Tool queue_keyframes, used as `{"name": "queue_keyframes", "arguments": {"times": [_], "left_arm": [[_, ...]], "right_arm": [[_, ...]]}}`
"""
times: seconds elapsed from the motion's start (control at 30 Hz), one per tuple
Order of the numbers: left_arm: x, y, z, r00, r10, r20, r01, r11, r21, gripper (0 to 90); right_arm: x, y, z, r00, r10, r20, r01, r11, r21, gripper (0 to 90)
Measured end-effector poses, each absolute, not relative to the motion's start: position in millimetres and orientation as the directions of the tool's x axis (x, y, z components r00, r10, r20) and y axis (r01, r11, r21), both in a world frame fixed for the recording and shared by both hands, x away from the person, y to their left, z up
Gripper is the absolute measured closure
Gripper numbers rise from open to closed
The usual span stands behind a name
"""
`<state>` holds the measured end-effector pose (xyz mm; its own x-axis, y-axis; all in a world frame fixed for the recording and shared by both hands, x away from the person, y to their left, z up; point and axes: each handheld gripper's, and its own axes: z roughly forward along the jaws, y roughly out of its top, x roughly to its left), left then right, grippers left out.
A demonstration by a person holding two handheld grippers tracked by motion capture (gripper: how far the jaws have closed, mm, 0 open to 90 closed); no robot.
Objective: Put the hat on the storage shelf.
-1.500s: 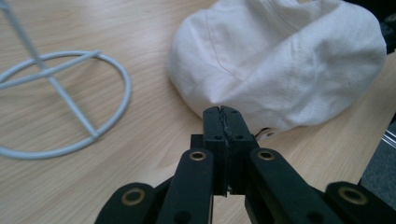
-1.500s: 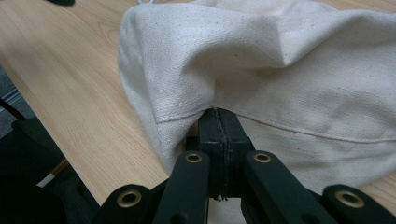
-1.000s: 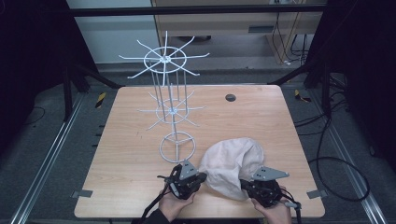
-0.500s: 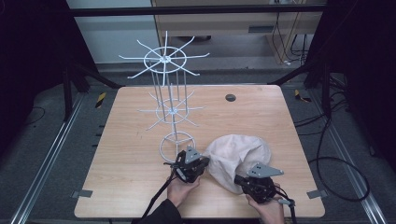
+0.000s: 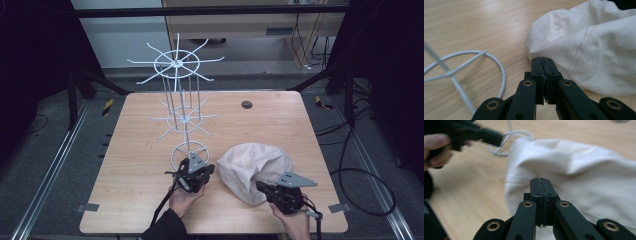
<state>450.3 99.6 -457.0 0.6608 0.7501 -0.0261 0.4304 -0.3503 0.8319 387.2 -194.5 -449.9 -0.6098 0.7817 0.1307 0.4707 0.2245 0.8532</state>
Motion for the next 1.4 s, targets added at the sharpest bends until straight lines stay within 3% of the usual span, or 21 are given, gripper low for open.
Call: {"name": "queue_keyframes", "arguments": {"times": [0.4,0.77,1.03,1.4], "left_arm": [[406.3,183.1,-430.5,0.632,0.775,0.005,0.39,-0.324,0.862,86.4],[396.2,283.5,-434.1,0.429,0.902,-0.046,0.466,-0.177,0.867,89.2],[399.1,290.3,-442.0,0.417,0.908,-0.038,0.484,-0.187,0.855,89.5],[401.3,298.9,-441.7,0.382,0.924,-0.011,0.476,-0.186,0.86,89.4]], "right_arm": [[416.1,-256.5,-440.0,-0.435,0.889,0.142,0.46,0.084,0.884,90.0],[461.9,-269.5,-449.4,-0.353,0.925,0.141,0.516,0.067,0.854,90.0],[491.4,-272.0,-459.9,-0.315,0.936,0.159,0.516,0.028,0.856,90.0],[514.0,-266.6,-470.0,-0.358,0.921,0.151,0.529,0.067,0.846,90.0]]}}
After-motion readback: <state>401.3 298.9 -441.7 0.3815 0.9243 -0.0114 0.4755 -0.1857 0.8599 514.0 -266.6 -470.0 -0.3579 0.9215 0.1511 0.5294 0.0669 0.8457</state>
